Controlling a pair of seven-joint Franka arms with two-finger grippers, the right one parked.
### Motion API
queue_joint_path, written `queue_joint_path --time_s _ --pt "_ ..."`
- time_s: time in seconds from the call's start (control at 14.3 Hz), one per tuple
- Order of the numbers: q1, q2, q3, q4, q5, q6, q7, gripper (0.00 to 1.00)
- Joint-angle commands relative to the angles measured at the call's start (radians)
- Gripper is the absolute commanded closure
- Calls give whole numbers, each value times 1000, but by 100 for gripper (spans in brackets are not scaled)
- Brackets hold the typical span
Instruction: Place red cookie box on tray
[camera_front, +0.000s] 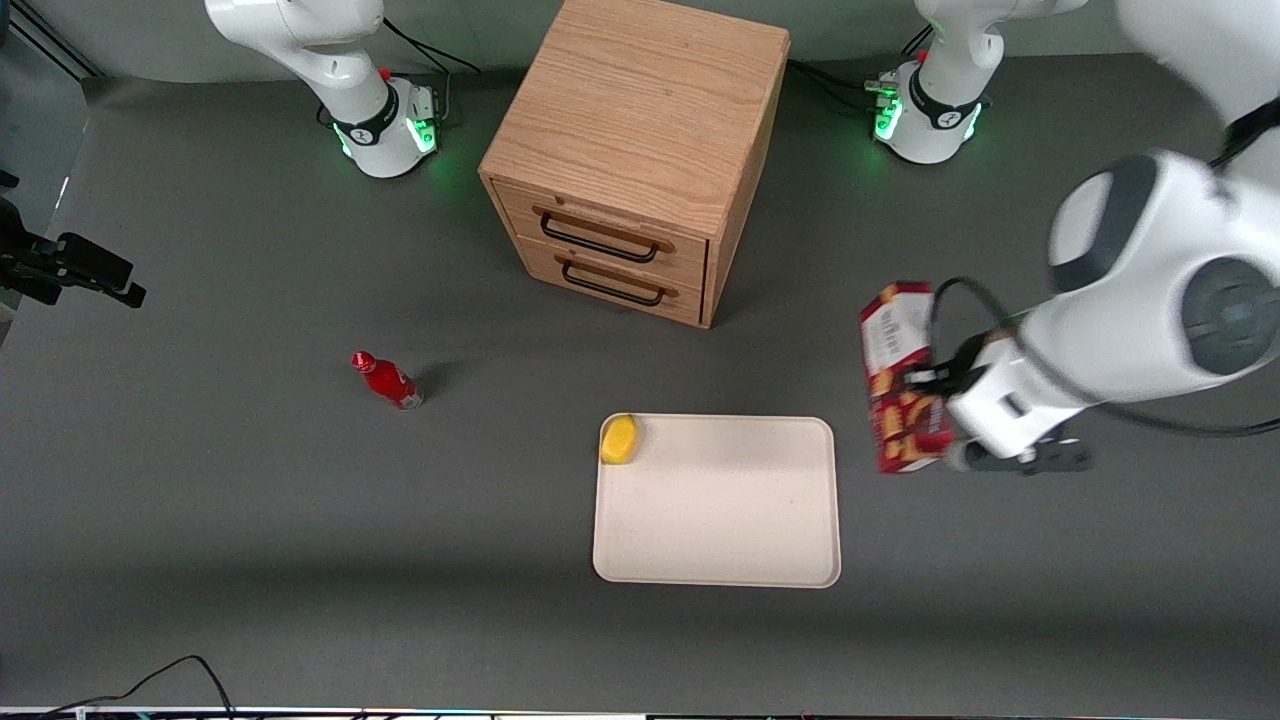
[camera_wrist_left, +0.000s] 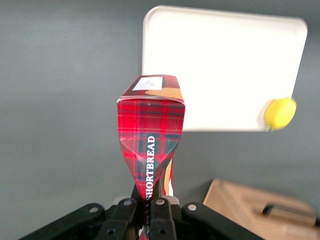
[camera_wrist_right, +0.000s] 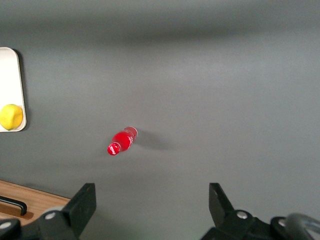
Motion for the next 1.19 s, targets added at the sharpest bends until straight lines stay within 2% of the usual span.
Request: queue_joint_path --time_s 0.0,0.21,0.35,0.42,0.49,0.63,0.84,0.98,1.12 --pt "-12 105 -31 -57 102 180 -74 100" --pt "-30 199 -33 -100 234 346 -134 100" --pt "-30 214 -33 -138 282 422 -169 100" --pt "-30 214 -33 -141 285 426 -166 5" --pt "-27 208 -34 -140 284 417 -166 0" --pt "-18 184 -34 -137 282 399 -162 0" --pt "8 69 -31 -106 264 190 -81 0" --pt "35 -26 5 -63 186 -10 115 0" --pt "37 -147 137 -69 86 -139 311 0"
